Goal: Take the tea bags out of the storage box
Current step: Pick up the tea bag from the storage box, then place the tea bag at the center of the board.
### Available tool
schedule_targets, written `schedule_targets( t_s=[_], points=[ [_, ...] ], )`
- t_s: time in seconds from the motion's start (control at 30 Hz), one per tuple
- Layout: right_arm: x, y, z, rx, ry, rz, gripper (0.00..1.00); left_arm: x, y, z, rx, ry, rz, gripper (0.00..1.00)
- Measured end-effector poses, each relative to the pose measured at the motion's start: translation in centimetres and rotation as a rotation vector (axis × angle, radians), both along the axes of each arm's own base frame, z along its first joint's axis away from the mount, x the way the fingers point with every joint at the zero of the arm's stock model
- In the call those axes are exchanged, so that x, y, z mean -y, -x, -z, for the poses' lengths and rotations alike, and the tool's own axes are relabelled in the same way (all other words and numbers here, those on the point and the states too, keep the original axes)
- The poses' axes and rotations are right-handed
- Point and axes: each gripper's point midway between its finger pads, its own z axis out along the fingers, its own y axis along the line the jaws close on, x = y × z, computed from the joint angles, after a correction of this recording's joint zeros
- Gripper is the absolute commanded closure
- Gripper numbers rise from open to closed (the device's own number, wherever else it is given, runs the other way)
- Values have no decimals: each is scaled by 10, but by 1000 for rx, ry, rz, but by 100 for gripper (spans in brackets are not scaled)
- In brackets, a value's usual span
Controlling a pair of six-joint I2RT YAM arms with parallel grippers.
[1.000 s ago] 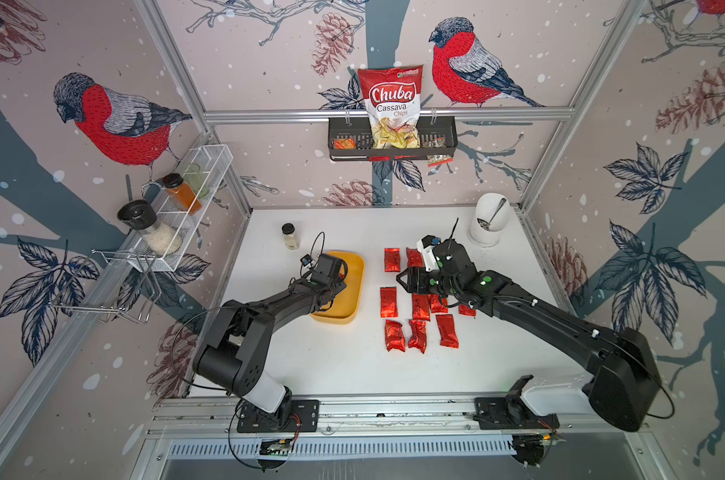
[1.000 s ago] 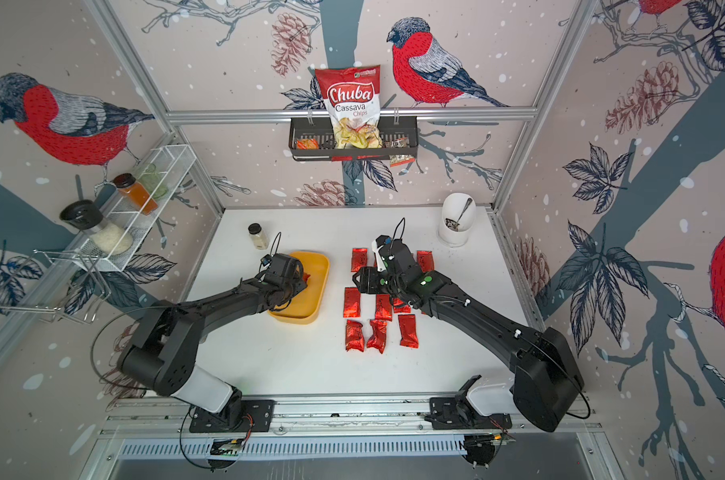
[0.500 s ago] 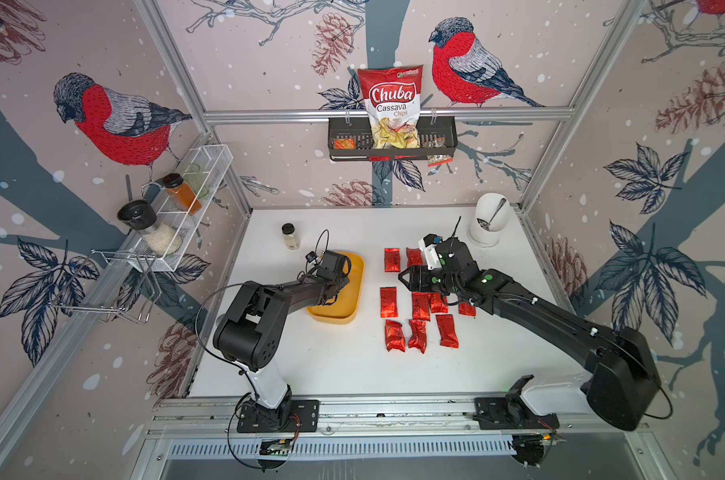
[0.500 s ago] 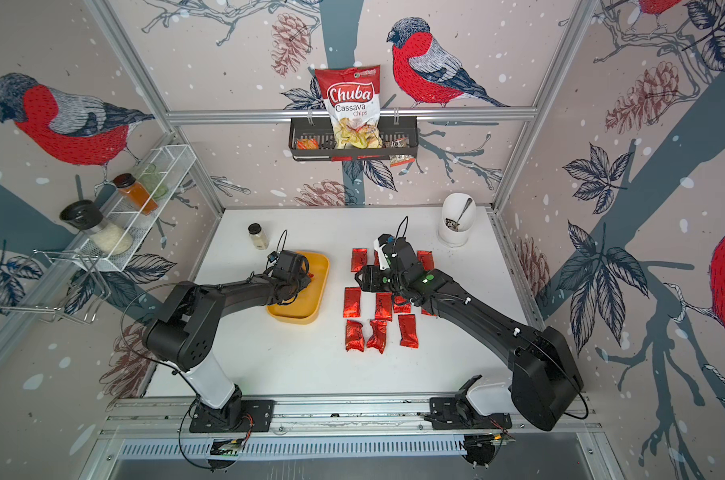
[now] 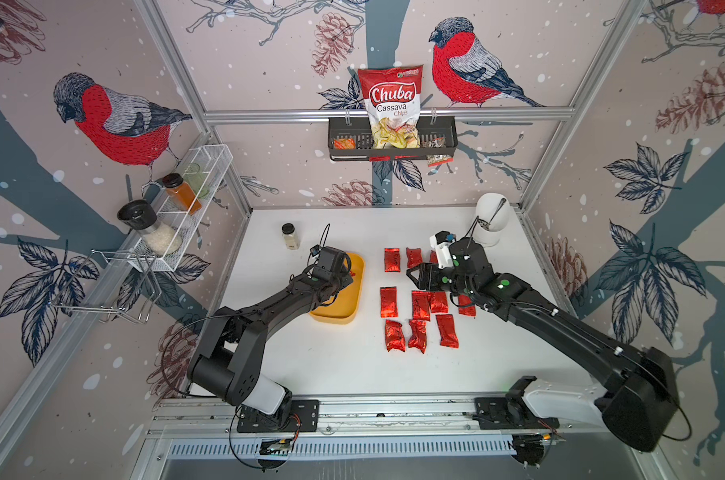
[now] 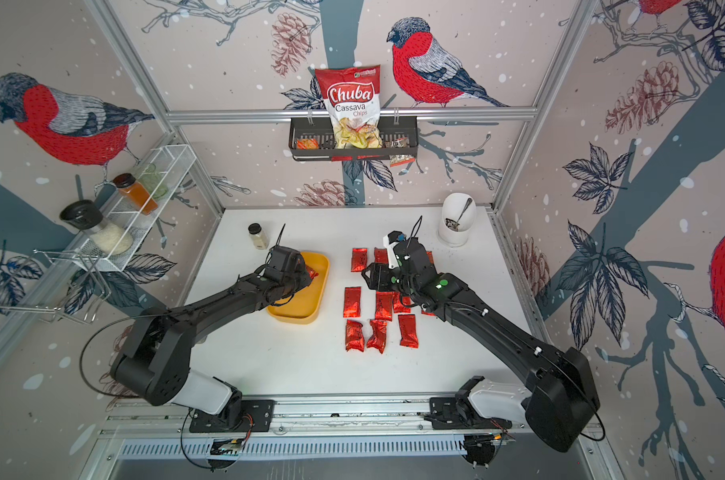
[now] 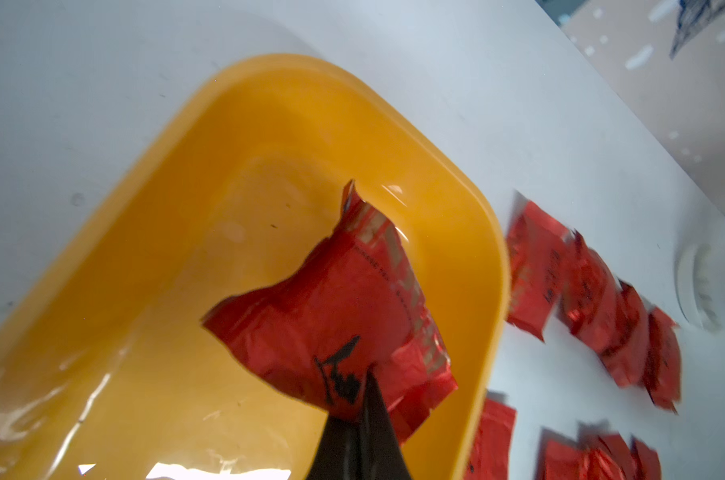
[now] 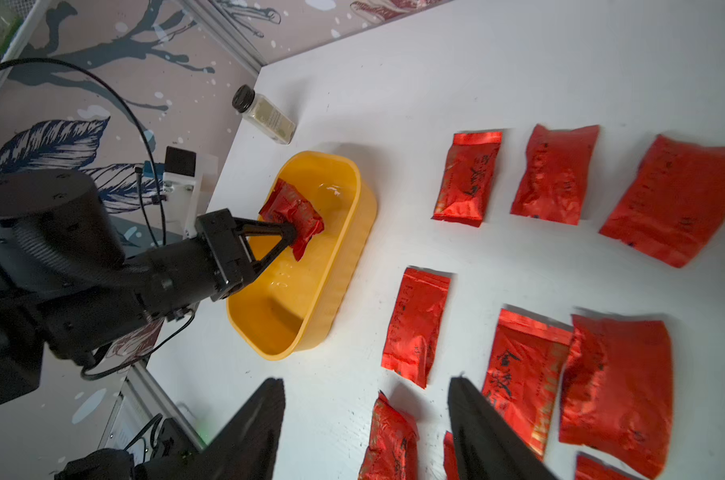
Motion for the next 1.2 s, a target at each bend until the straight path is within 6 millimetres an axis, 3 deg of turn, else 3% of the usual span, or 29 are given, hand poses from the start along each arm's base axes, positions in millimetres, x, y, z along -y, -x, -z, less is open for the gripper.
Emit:
schedule_targets(
  t_s=[0.13, 0.33, 0.47, 0.67, 0.93, 1.17, 1.2],
  points=[
    [32, 5, -23, 56, -14, 77, 32, 55, 30, -19, -5, 55, 232, 100],
    [82, 28, -66, 165, -70, 210, 32, 144, 89, -26, -53, 136, 546, 100],
    [108, 42, -82, 196, -90, 285, 32, 209, 121, -16, -96, 165, 716, 100],
    [128, 60, -88, 185, -116, 346, 32, 296, 163, 12, -154, 181, 923, 100],
    [140, 70, -85, 172, -112, 382, 32, 350, 196, 44, -210, 186, 1044, 100],
    [141, 70, -78, 156, -95, 385, 32, 362, 205, 65, -257, 195, 1054, 100],
    [141, 70, -78, 155, -93, 384, 32, 363, 204, 65, -252, 199, 1052, 93]
  ],
)
